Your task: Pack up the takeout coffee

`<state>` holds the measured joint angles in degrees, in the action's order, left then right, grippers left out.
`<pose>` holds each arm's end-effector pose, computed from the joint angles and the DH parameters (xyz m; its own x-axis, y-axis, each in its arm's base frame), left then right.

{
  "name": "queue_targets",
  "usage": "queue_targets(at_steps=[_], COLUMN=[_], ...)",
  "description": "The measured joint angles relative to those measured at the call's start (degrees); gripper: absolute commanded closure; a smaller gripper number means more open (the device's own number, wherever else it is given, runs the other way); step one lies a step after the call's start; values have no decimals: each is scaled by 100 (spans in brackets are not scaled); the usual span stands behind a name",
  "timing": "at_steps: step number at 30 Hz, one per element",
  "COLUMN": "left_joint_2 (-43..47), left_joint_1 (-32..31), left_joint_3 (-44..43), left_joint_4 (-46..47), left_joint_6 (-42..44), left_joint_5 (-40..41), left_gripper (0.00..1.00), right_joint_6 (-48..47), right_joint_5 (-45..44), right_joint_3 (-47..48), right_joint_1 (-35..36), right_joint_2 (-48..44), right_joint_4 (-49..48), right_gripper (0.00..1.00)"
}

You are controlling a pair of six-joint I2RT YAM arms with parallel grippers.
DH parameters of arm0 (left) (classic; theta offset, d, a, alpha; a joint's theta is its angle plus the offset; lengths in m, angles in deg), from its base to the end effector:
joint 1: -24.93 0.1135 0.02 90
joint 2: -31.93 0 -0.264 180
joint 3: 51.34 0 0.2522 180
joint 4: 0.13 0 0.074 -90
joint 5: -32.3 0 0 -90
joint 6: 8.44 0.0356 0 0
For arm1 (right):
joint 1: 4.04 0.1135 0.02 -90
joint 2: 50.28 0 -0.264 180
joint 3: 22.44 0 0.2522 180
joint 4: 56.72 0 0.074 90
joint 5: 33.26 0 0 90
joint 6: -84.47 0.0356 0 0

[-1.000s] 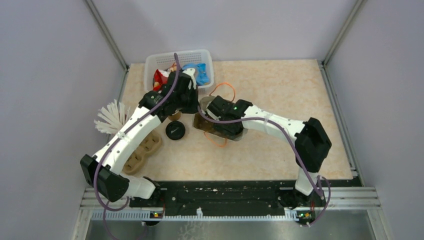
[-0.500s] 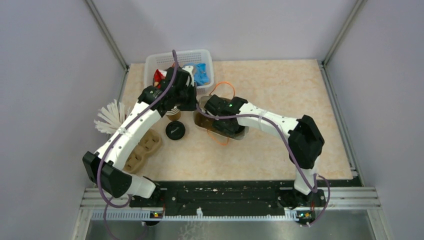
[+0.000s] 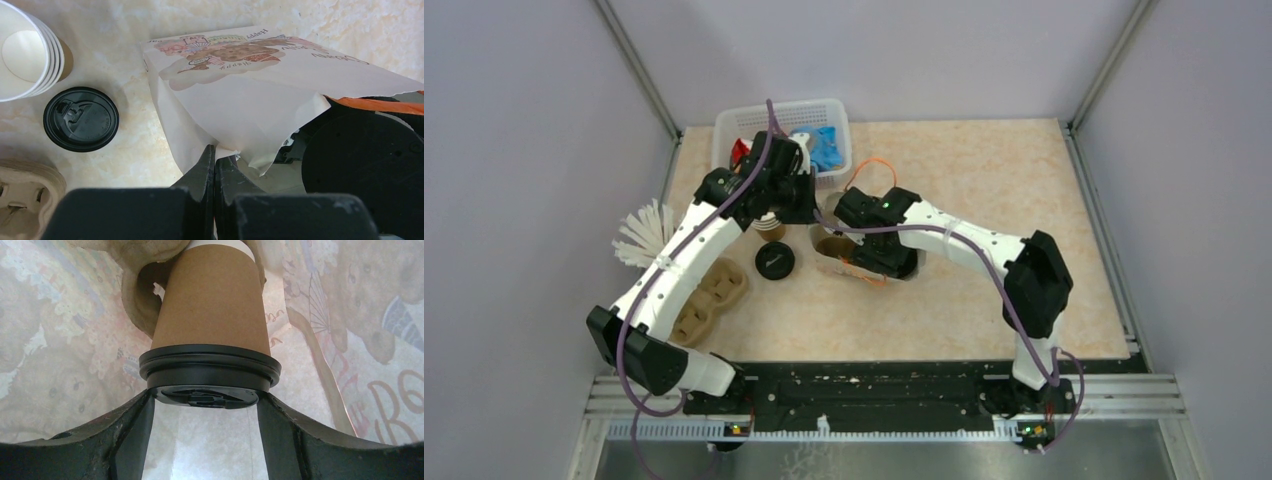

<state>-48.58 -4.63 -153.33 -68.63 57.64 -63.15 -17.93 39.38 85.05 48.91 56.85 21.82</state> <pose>0.2469 -0.1439 0.3862 -0.8037 -0.0082 -0.5950 0.2424 0.9087 -0.3399 0.2327 0.2906 0.2617 -0.4203 -0.8969 -0.1373 -0.8347 0.4415 -0.3292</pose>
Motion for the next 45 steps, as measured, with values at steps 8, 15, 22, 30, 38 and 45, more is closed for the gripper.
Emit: queue_targets(at_steps=[8, 15, 22, 30, 38, 45], left_joint_2=[192, 538, 564, 577, 564, 533], left_joint_1=[0, -17, -24, -26, -22, -22], left_joint_3=[81, 238, 262, 219, 195, 195], left_joint_4=[-37, 120, 118, -26, -162, -179], left_joint_6=[-7, 2, 24, 20, -2, 33], left_joint_5=[-136, -157, -131, 286, 713, 765], left_gripper=[93, 85, 76, 77, 81, 81], right_joint_6=[61, -317, -870, -1563, -1849, -1908], right_joint_5=[280, 857, 1252, 1405, 1370, 1283], right_joint_3=[-105, -772, -1045, -960, -774, -756], right_joint_1=[66, -20, -131, -170, -175, -173], right_joint_2=[-157, -715, -881, -726, -431, -356], right_joint_4=[81, -741, -1196, -1364, -1624, -1784], right_gripper=[32, 33, 33, 32, 32, 31])
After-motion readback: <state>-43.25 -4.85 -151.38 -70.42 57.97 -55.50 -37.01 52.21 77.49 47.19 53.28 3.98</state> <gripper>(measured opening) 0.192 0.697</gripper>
